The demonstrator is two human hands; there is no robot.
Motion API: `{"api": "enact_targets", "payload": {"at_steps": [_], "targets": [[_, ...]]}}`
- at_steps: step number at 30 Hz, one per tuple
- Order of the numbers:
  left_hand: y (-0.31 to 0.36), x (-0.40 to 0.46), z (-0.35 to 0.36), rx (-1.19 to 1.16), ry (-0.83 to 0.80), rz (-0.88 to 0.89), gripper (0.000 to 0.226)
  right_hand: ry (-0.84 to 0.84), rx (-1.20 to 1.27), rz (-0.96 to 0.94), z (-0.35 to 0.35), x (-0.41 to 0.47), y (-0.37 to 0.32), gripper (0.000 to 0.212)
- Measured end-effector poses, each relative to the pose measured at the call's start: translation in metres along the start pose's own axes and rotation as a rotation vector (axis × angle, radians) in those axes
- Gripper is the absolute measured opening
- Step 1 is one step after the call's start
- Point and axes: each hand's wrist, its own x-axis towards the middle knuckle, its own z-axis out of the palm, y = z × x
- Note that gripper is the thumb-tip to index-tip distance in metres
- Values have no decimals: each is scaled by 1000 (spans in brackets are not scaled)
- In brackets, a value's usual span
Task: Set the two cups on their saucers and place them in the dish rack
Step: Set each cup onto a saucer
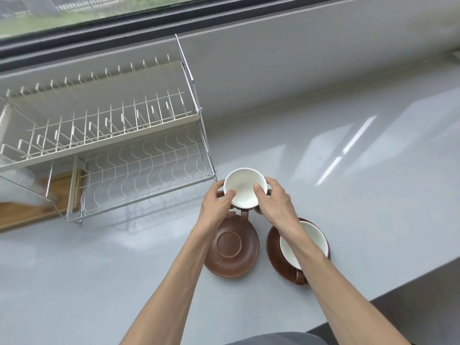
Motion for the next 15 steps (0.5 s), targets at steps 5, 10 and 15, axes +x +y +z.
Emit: {"api": "enact_targets", "payload": {"at_steps": [5,10,15], "targets": [[-7,-26,-17,21,-23,14,43,8,3,-4,5,-31,1,59],[-21,-49,-36,0,-56,-32,36,-23,-45,-9,18,-57,17,46],[-44,-67,-45,16,-32,-70,32,-37,-17,23,34,-78,32,52]]}}
